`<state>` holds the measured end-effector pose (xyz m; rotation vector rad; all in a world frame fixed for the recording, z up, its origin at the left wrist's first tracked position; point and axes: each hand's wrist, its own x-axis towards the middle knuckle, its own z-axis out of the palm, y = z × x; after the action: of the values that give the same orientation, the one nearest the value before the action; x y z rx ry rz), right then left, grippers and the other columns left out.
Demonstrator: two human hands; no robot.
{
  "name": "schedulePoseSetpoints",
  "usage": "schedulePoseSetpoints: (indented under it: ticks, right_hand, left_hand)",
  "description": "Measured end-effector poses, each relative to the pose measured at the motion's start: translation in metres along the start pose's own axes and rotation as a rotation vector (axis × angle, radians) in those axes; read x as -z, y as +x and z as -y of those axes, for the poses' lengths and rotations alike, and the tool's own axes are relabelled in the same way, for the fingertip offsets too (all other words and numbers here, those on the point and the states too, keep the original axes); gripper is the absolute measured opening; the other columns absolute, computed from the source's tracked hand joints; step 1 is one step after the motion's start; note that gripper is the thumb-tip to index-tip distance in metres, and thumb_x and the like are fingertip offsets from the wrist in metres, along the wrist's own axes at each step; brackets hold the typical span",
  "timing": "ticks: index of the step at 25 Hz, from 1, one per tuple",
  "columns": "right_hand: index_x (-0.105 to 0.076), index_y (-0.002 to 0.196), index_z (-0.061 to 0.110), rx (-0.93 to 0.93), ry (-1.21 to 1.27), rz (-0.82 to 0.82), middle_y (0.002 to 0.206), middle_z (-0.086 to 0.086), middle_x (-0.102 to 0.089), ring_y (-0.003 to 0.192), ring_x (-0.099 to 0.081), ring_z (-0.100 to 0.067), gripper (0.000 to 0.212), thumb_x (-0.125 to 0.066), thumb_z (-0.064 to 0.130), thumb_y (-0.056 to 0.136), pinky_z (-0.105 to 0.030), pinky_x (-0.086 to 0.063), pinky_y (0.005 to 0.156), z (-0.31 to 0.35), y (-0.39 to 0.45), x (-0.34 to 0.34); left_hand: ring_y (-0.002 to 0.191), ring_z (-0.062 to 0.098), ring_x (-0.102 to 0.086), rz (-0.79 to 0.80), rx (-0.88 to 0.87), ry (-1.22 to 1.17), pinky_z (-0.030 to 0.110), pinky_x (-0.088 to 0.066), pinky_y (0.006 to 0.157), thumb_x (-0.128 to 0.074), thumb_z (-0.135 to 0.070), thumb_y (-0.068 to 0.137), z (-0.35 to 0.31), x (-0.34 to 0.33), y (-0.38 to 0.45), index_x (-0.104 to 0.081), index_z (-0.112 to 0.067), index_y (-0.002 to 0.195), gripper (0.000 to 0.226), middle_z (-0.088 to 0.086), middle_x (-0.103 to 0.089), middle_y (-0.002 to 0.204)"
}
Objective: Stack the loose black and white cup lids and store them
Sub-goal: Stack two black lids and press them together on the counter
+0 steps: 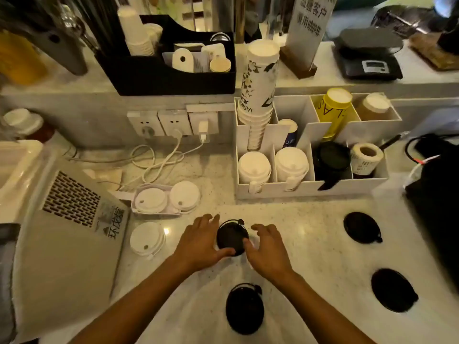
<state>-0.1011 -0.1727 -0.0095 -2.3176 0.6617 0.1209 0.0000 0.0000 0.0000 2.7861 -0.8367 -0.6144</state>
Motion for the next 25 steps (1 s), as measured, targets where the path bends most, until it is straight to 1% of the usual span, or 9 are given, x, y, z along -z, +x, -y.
schedulePoseSetpoints:
  ticks: [2, 4, 7, 9, 13, 17, 19, 21, 25]
  right_hand:
    - [-0.044, 0.143, 0.025, -0.067, 0.013, 0.081, 0.131, -0.005, -0.048, 0.124, -0.048, -0.023, 0.060, -0.059, 0.048, 0.090, -0.027, -0.041, 0.096, -0.002, -0.008, -0.012]
    - [-0.042, 0.146, 0.025, -0.107, 0.029, 0.143, 0.128, -0.006, -0.047, 0.121, -0.048, -0.023, 0.065, -0.060, 0.049, 0.088, -0.024, -0.038, 0.094, -0.005, -0.015, -0.023]
    - [-0.047, 0.141, 0.028, -0.135, 0.048, 0.141, 0.111, -0.002, -0.043, 0.111, -0.052, -0.022, 0.059, -0.062, 0.047, 0.087, -0.020, -0.037, 0.086, -0.006, -0.007, -0.025]
    - [-0.049, 0.140, 0.030, -0.128, 0.063, 0.154, 0.108, 0.000, -0.040, 0.105, -0.052, -0.021, 0.056, -0.062, 0.045, 0.087, -0.020, -0.038, 0.084, -0.003, -0.009, -0.024]
    - [-0.053, 0.137, 0.030, -0.122, 0.213, 0.105, 0.114, 0.001, -0.048, 0.104, -0.053, -0.015, 0.049, -0.064, 0.038, 0.090, -0.019, -0.038, 0.087, 0.001, -0.012, -0.018]
    - [-0.056, 0.134, 0.030, -0.090, 0.324, 0.040, 0.126, 0.001, -0.060, 0.105, -0.057, -0.011, 0.043, -0.065, 0.039, 0.092, -0.022, -0.044, 0.085, -0.002, -0.013, 0.008]
    - [-0.054, 0.136, 0.033, -0.046, 0.317, 0.032, 0.128, 0.004, -0.059, 0.107, -0.055, -0.009, 0.047, -0.066, 0.042, 0.091, -0.024, -0.045, 0.088, -0.006, -0.016, 0.021]
    - [-0.051, 0.137, 0.037, -0.010, 0.323, 0.022, 0.133, 0.007, -0.057, 0.110, -0.052, -0.006, 0.049, -0.066, 0.044, 0.091, -0.027, -0.046, 0.093, -0.011, -0.019, 0.037]
    - [-0.045, 0.140, 0.042, 0.075, 0.270, 0.006, 0.141, 0.010, -0.053, 0.119, -0.051, -0.008, 0.055, -0.065, 0.050, 0.089, -0.033, -0.048, 0.100, -0.023, -0.021, 0.073]
  left_hand:
    - [0.152, 0.030, -0.019, 0.027, 0.012, -0.019, 0.045, -0.025, 0.120, -0.052, -0.088, 0.069, 0.004, -0.017, -0.002, -0.015, -0.021, 0.159, 0.119, 0.010, -0.019, 0.166]
    - [0.153, 0.032, -0.014, 0.012, 0.019, -0.026, 0.046, -0.021, 0.122, -0.054, -0.089, 0.067, 0.007, -0.033, -0.003, -0.015, -0.021, 0.160, 0.121, 0.012, -0.016, 0.167]
    - [0.153, 0.035, -0.013, -0.046, 0.003, -0.042, 0.048, -0.019, 0.121, -0.054, -0.086, 0.072, 0.006, -0.043, 0.001, -0.022, -0.025, 0.159, 0.111, 0.015, -0.015, 0.167]
    - [0.153, 0.034, -0.015, -0.077, -0.003, -0.066, 0.048, -0.021, 0.121, -0.054, -0.083, 0.075, 0.005, -0.044, -0.002, -0.026, -0.027, 0.157, 0.103, 0.013, -0.018, 0.166]
    - [0.150, 0.031, -0.024, -0.137, 0.031, -0.226, 0.047, -0.026, 0.119, -0.062, -0.075, 0.075, 0.000, -0.046, -0.012, -0.033, -0.026, 0.154, 0.097, 0.010, -0.028, 0.163]
    - [0.142, 0.027, -0.038, -0.199, 0.091, -0.339, 0.045, -0.039, 0.115, -0.059, -0.077, 0.070, -0.015, -0.040, -0.028, -0.032, -0.031, 0.152, 0.098, 0.005, -0.035, 0.159]
    - [0.135, 0.023, -0.046, -0.237, 0.119, -0.433, 0.038, -0.046, 0.108, -0.059, -0.078, 0.066, -0.025, -0.035, -0.033, -0.035, -0.034, 0.149, 0.097, 0.000, -0.041, 0.153]
    - [0.129, 0.016, -0.050, -0.302, 0.144, -0.568, 0.026, -0.045, 0.099, -0.064, -0.077, 0.063, -0.041, -0.027, -0.037, -0.037, -0.040, 0.143, 0.092, -0.006, -0.047, 0.145]
    - [0.125, 0.006, -0.048, -0.425, 0.176, -0.694, 0.020, -0.037, 0.097, -0.076, -0.069, 0.069, -0.084, -0.018, -0.043, -0.038, -0.042, 0.144, 0.089, -0.010, -0.053, 0.144]
